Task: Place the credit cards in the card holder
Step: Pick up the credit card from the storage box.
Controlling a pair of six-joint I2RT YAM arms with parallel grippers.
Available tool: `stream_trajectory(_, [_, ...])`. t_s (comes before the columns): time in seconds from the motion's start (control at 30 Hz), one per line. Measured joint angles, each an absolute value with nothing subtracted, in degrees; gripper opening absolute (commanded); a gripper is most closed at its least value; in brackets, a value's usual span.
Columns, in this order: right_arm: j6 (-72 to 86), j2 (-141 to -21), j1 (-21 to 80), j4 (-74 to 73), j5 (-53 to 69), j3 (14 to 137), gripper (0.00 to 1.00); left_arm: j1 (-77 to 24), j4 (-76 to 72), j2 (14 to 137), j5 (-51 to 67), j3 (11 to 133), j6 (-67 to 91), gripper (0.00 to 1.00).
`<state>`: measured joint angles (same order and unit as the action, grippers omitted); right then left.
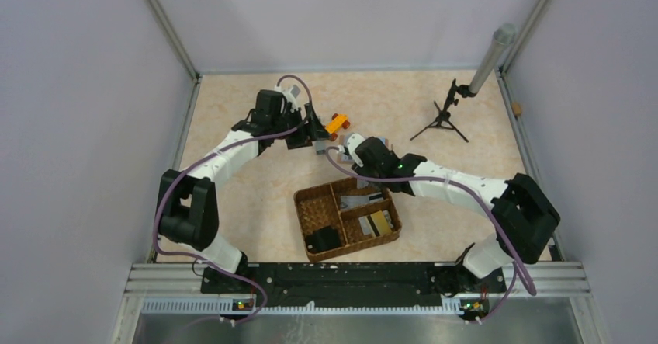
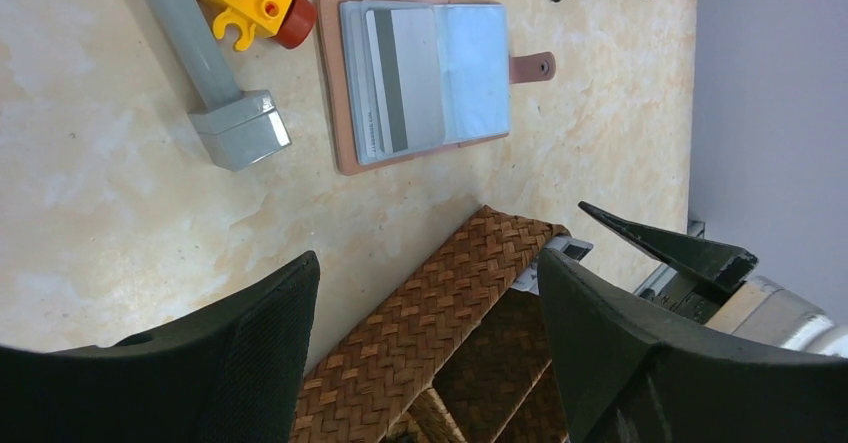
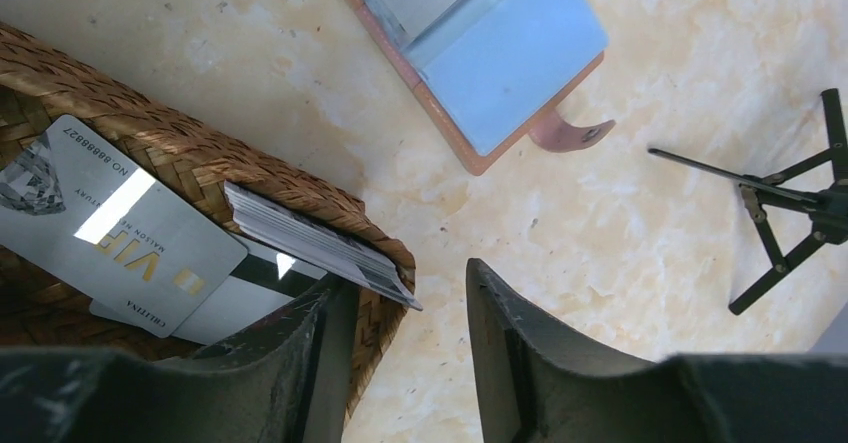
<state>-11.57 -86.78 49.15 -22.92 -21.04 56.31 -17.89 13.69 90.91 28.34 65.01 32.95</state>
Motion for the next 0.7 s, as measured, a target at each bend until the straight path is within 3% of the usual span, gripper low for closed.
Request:
stream_trajectory(0.17, [-11.55,-85.25,49.15,-22.72,-21.06,56.31,0.35,-17.80,13.52,90.89,29.12,64.36,33.08,0.80])
stream_trajectory(0.57, [-11.62,-82.91,49.15,-23.68,-18.33,56.36,0.04,-17.65,13.37,90.89,30.28,63.40,33.01,0.80])
stream_trajectory(0.7, [-11.94,-82.85,49.15,-25.98,-16.23,57.30,0.00,-17.65,13.52,90.89,31.09,63.13,32.36,0.80])
